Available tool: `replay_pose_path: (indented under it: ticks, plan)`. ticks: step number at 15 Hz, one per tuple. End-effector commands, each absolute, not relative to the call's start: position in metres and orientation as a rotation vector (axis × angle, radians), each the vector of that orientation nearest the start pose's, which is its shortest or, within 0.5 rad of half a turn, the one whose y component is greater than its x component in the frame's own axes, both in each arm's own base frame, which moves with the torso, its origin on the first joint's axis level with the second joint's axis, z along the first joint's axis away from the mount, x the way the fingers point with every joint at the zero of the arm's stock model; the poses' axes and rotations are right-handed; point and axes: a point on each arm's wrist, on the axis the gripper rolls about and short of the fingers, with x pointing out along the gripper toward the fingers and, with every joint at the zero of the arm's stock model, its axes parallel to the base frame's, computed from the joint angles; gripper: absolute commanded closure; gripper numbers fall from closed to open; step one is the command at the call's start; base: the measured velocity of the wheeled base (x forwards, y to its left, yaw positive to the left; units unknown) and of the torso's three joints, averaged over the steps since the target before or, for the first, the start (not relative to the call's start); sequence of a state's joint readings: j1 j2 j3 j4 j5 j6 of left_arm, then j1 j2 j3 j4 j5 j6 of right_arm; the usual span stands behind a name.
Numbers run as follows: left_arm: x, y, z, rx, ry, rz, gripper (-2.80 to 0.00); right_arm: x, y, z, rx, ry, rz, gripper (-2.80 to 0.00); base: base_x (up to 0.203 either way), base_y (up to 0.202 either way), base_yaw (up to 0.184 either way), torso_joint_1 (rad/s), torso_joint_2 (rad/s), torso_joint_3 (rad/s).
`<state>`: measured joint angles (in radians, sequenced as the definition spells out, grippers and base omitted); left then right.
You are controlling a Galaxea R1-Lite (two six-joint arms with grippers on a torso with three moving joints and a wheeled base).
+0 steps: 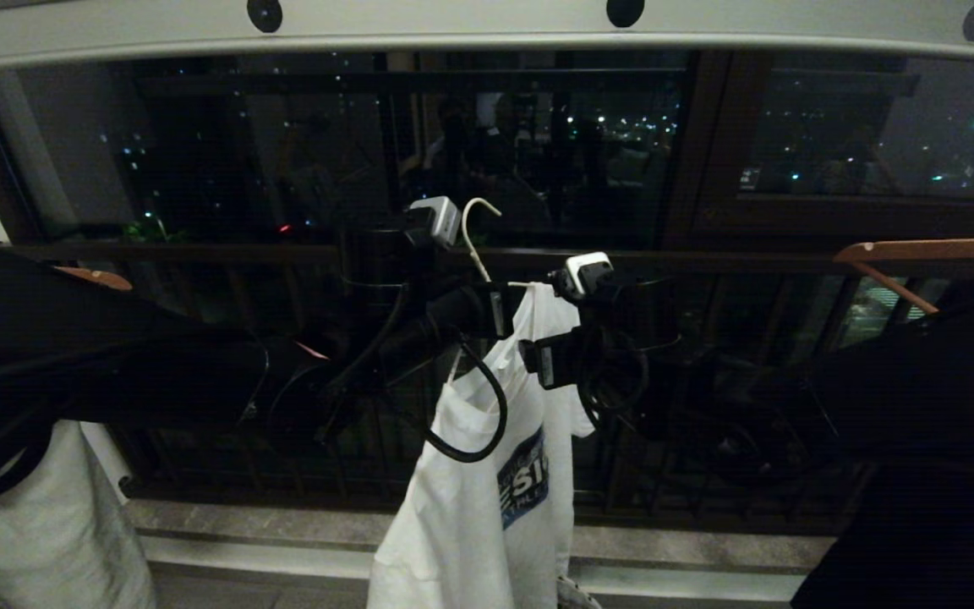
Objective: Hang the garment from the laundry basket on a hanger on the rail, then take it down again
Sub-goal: Take the clothes off the clothes rack
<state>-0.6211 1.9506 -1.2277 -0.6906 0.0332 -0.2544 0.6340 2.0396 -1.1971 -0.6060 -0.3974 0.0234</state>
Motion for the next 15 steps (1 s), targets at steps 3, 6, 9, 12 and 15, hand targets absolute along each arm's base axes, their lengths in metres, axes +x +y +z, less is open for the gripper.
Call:
replay_pose_path:
  ticks: [3,6,9,12,15]
  plan:
    - [0.319,-0.227,0.222,-0.243,0.091,-0.582,0.0,0.352,0.223,0.162,-0.1,0.197,0.17,-2.8,0.0,0.0,0.0,0.0,0.0,0.0]
    - [0.317,-0.229,0.22,-0.242,0.096,-0.587,0.0,0.359,0.219,0.164,-0.094,0.186,0.151,-2.8,0.0,0.0,0.0,0.0,0.0,0.0]
    - [0.314,-0.231,0.221,-0.242,0.097,-0.597,0.0,0.364,0.219,0.161,-0.093,0.185,0.135,-2.8,0.0,0.0,0.0,0.0,0.0,0.0]
    - [0.313,-0.233,0.218,-0.24,0.106,-0.602,0.0,0.365,0.221,0.16,-0.095,0.186,0.131,-2.8,0.0,0.0,0.0,0.0,0.0,0.0]
    - [0.312,-0.233,0.219,-0.244,0.104,-0.602,0.0,0.369,0.219,0.159,-0.093,0.182,0.121,-2.8,0.0,0.0,0.0,0.0,0.0,0.0]
